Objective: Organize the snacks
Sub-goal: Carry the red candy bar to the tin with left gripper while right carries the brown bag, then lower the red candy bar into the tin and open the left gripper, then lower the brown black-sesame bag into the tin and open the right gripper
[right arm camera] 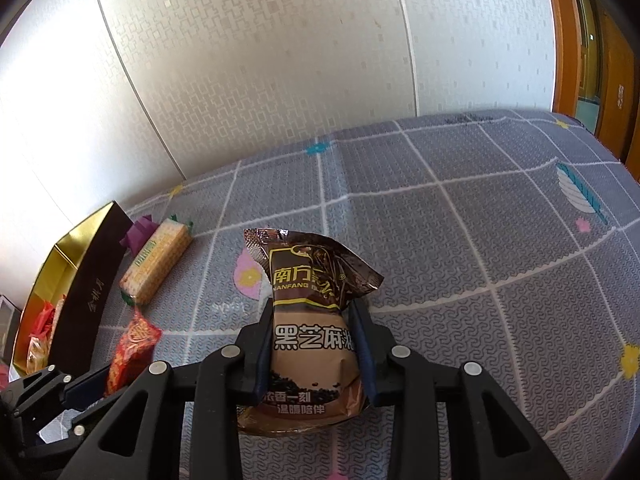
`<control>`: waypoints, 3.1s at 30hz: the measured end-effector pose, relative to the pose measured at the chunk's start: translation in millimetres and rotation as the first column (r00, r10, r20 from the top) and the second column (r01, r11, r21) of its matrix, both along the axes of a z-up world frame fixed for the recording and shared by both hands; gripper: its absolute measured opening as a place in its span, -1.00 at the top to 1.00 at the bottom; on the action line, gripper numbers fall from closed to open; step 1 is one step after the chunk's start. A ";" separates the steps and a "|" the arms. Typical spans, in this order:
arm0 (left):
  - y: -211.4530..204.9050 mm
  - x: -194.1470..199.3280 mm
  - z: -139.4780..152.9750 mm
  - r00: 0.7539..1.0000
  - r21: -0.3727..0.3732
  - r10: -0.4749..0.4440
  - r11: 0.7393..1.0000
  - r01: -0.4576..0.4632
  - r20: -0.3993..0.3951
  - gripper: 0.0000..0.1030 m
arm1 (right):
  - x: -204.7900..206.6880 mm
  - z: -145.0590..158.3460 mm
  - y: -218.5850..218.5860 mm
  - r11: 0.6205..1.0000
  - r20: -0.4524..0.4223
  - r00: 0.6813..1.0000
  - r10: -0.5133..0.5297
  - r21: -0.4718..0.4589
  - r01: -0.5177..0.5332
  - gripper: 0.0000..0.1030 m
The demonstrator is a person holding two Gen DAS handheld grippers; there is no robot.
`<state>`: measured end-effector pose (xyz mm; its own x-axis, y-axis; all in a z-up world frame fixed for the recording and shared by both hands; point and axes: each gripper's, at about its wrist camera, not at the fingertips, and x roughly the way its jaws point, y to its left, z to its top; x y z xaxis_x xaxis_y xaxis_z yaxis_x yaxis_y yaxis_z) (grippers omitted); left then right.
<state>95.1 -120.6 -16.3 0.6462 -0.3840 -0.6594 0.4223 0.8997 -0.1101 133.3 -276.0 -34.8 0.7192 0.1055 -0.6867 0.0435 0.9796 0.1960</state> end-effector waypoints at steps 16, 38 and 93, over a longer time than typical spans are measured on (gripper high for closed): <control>63.7 -24.8 37.1 0.987 -0.080 0.120 0.990 -0.112 0.109 0.57 | -5.7 11.2 15.1 0.999 0.073 0.996 0.050 -0.003 -0.050 0.33; 182.3 -17.1 8.5 0.919 -0.121 0.393 0.912 -0.392 -0.011 0.57 | -17.2 18.9 33.2 0.994 0.142 0.984 0.105 0.028 -0.110 0.33; 241.0 -56.9 3.6 0.847 0.020 0.521 0.850 -0.526 0.100 -0.68 | 7.9 26.3 249.9 0.864 -0.015 0.864 0.503 0.037 -0.503 0.32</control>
<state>38.2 120.5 -12.7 0.7985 0.0561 -0.5994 -0.1069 0.9930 -0.0495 141.2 -26.1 -8.5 0.5469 0.4701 -0.6928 -0.4487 0.8632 0.2316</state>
